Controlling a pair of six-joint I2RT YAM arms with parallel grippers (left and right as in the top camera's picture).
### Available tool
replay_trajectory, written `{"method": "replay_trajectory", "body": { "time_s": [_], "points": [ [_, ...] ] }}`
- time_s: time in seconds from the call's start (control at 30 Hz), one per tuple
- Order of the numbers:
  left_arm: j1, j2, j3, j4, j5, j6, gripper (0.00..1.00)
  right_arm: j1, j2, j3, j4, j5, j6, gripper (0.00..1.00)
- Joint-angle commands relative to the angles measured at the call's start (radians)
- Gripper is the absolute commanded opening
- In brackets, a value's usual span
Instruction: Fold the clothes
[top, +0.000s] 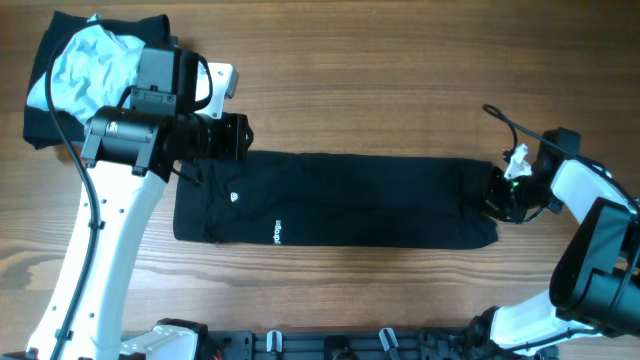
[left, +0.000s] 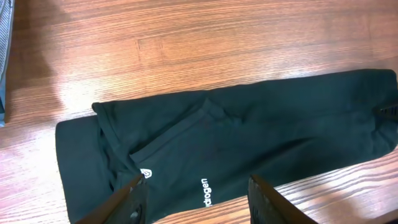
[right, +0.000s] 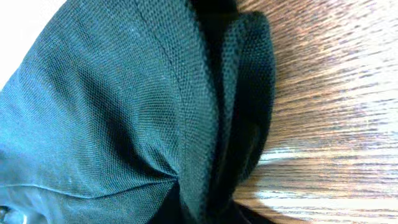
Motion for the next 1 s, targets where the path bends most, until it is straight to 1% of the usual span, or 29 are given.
{"method": "replay_trajectory", "body": {
  "time_s": [0.0, 0.07, 0.17, 0.23, 0.3, 0.47, 0.57, 0.63, 0.73, 0.83, 0.87, 0.9, 0.93, 0.97],
  "points": [
    [-0.003, -0.005, 0.005, -0.002, 0.011, 0.005, 0.51, -0.045, 0.026, 0.014, -0.006, 0.092, 0.010, 0.04],
    [-0.003, -0.005, 0.005, -0.002, 0.011, 0.005, 0.51, -0.109, -0.008, 0.084, -0.031, 0.109, 0.035, 0.04],
    [-0.003, -0.005, 0.005, -0.002, 0.002, 0.005, 0.52, -0.148, -0.062, 0.181, -0.081, 0.097, 0.025, 0.04],
    [-0.003, -0.005, 0.005, 0.000, -0.015, 0.005, 0.52, -0.136, -0.106, 0.205, -0.087, 0.024, 0.000, 0.04],
    [-0.003, -0.005, 0.005, 0.007, -0.015, 0.005, 0.52, -0.088, -0.137, 0.205, -0.108, 0.002, -0.010, 0.04],
    [-0.003, -0.005, 0.005, 0.015, -0.015, 0.005, 0.53, 0.165, -0.139, 0.205, -0.167, -0.012, 0.003, 0.04],
    [-0.003, -0.005, 0.005, 0.015, -0.014, 0.005, 0.53, 0.336, -0.139, 0.205, -0.164, -0.012, 0.084, 0.04],
    [-0.003, -0.005, 0.005, 0.017, -0.015, 0.005, 0.53, 0.458, -0.139, 0.204, -0.153, -0.012, 0.173, 0.04],
    [-0.003, -0.005, 0.005, 0.024, -0.015, 0.005, 0.54, 0.594, -0.131, 0.204, -0.089, -0.008, 0.273, 0.05],
    [-0.003, -0.005, 0.005, 0.028, -0.015, 0.005, 0.54, 0.694, -0.114, 0.204, -0.019, 0.023, 0.378, 0.06],
    [-0.003, -0.005, 0.005, 0.027, -0.015, 0.005, 0.54, 0.710, -0.113, 0.204, -0.013, 0.078, 0.416, 0.11],
    [-0.003, -0.005, 0.005, 0.027, -0.014, 0.005, 0.54, 0.711, -0.113, 0.204, -0.011, 0.091, 0.421, 0.16],
    [-0.003, -0.005, 0.005, 0.027, -0.014, 0.005, 0.54, 0.711, -0.113, 0.204, -0.010, 0.091, 0.418, 0.25],
    [-0.003, -0.005, 0.005, 0.027, -0.014, 0.005, 0.55, 0.713, -0.113, 0.204, -0.003, 0.079, 0.417, 0.43]
  ]
}}
